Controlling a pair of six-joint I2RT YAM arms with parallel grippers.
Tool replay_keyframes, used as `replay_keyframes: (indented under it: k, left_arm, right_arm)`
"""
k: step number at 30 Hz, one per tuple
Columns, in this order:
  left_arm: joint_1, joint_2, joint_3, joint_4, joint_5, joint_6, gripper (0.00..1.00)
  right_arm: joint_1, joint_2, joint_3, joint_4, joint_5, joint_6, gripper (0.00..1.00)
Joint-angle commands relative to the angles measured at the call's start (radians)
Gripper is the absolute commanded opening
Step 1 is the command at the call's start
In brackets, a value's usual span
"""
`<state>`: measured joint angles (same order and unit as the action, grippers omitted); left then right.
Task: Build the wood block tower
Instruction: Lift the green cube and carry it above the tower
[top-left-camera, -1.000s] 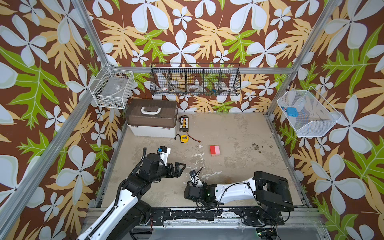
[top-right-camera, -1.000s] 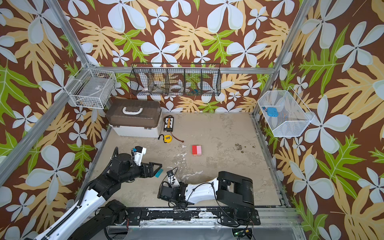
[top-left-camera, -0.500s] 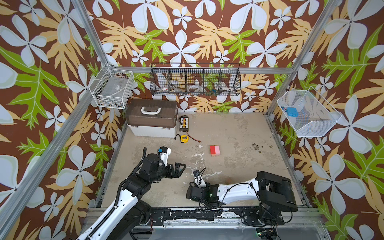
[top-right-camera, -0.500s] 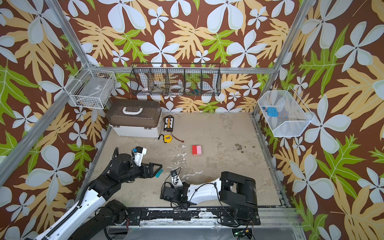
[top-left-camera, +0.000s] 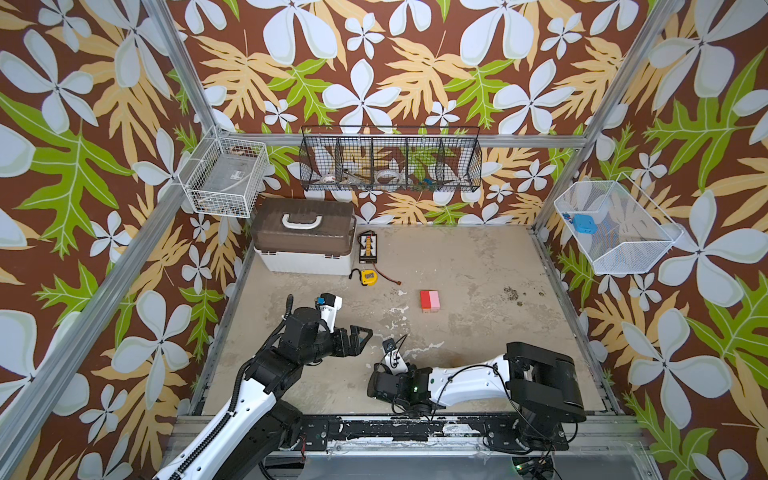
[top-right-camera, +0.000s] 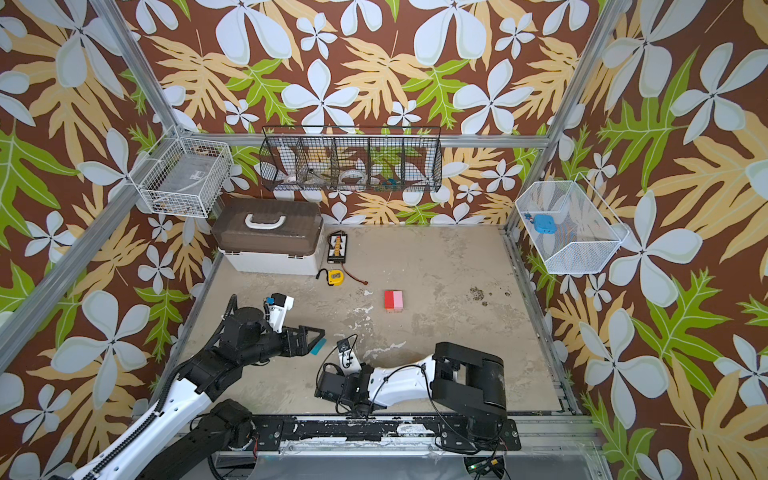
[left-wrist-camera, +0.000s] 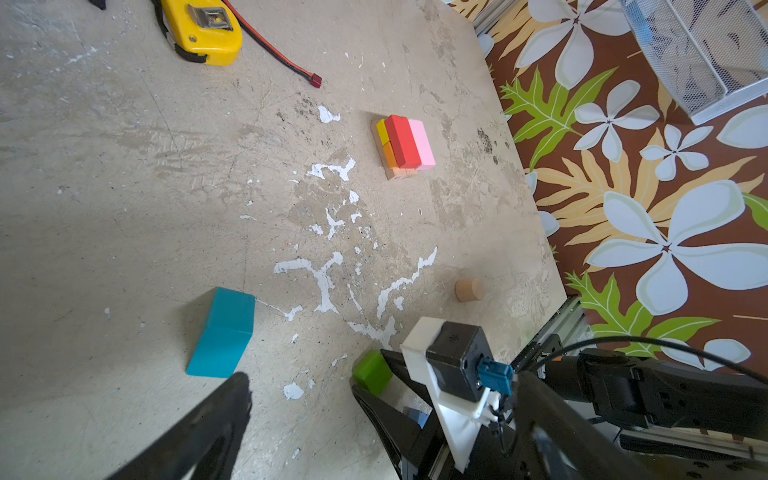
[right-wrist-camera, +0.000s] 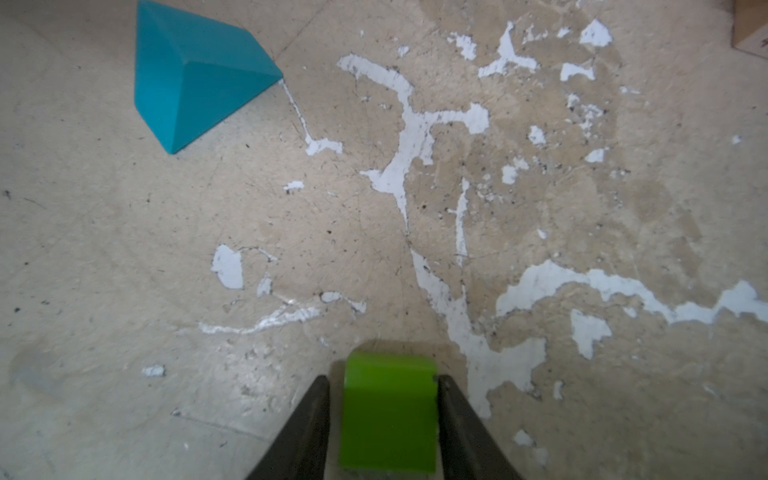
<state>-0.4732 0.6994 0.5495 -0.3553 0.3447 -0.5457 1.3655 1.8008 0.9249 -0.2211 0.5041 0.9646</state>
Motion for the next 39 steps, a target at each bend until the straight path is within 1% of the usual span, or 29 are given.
replay_keyframes:
  k: [1,5,7,9,11,15,19,23,26,29,36,37,39]
  left_arm:
    - [0.001,-0.001,-0.002,0.019,0.005,0.001,1.0]
    - [0.0,0.005,-0.002,0.021,0.006,0.001,1.0]
    - [0.001,0.009,-0.002,0.02,0.007,0.001,1.0]
    - [0.001,0.014,-0.002,0.021,0.008,0.001,1.0]
    - [0.001,0.014,-0.002,0.021,0.007,0.001,1.0]
    - [0.0,0.046,0.001,0.022,0.008,0.001,1.0]
    - [0.001,0.104,0.003,0.025,0.029,0.004,1.0]
    - [0.0,0.129,0.004,0.034,0.069,0.012,1.0]
    - [0.0,0.122,-0.001,0.04,0.083,0.011,1.0]
    - [0.001,0.103,-0.009,0.051,0.095,0.009,1.0]
    - [0.001,0.058,-0.016,0.054,0.084,0.013,1.0]
    - [0.001,0.047,-0.016,0.054,0.082,0.013,1.0]
    - [0.0,0.026,-0.018,0.055,0.074,0.012,1.0]
  right_arm:
    - [0.0,-0.006,-0.007,-0.081,-0.017,-0.003,0.38]
    - [0.0,-0.024,-0.011,-0.096,-0.003,-0.001,0.33]
    - [0.0,-0.043,0.003,-0.137,0.031,-0.003,0.31]
    - [-0.01,-0.081,0.015,-0.17,0.065,-0.008,0.3]
    - [-0.041,-0.134,0.01,-0.17,0.075,-0.032,0.29]
    - [-0.171,-0.238,0.0,-0.189,0.057,-0.086,0.22]
    - [-0.315,-0.335,-0.016,-0.184,0.038,-0.126,0.22]
    - [-0.463,-0.368,-0.011,-0.175,-0.016,-0.16,0.2]
    - [-0.54,-0.362,-0.001,-0.152,-0.036,-0.188,0.21]
    - [-0.597,-0.316,0.038,-0.152,-0.064,-0.223,0.2]
    - [-0.663,-0.185,0.138,-0.129,-0.102,-0.3,0.22]
    - [-0.669,-0.16,0.158,-0.131,-0.106,-0.315,0.22]
    - [-0.68,-0.105,0.206,-0.134,-0.126,-0.356,0.17]
